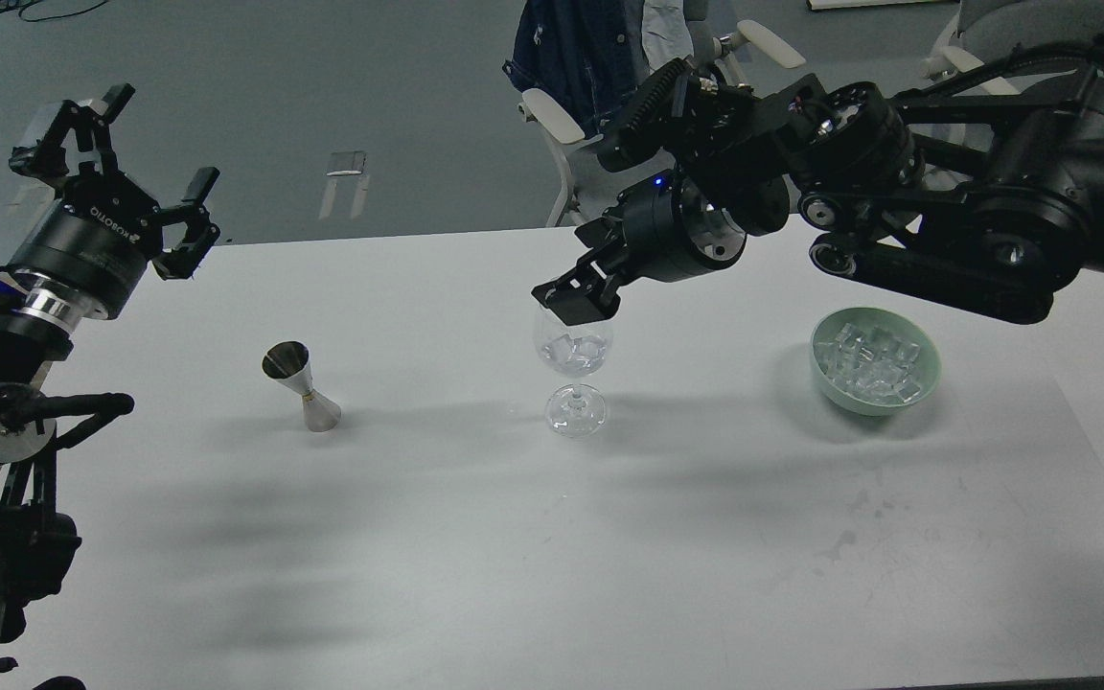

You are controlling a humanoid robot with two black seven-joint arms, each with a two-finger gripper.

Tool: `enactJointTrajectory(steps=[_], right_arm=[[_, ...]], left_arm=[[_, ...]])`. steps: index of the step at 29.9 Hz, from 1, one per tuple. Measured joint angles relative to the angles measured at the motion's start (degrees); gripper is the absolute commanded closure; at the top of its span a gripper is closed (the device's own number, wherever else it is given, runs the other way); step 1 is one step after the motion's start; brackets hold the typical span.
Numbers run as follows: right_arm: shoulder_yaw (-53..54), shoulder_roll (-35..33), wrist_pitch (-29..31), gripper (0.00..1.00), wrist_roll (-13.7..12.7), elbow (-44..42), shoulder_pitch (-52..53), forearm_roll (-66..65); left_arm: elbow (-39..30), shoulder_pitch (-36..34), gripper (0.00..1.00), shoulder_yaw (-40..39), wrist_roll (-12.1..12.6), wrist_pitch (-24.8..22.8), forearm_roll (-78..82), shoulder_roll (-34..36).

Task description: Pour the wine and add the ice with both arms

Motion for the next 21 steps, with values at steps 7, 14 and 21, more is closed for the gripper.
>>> enactJointTrajectory(steps=[7, 14, 21], right_arm=[[16.26, -2.48, 0.00, 0.00, 0.13, -10.09, 1.98, 0.56], [36.98, -2.44, 0.00, 0.00, 0.68, -29.86, 0.69, 6.42], [43.42, -2.14, -3.80, 0.00, 0.93, -38.14, -4.68, 28.03]], left_arm=[[0.00, -0.11, 0.02, -0.03, 0.00, 0.24, -0.33, 1.58], [1.18, -2.11, 0.02, 0.42, 0.17, 0.75, 0.01, 3.95], [7.71, -9.43, 0.02, 5.49, 0.24, 2.46, 0.15, 4.42]])
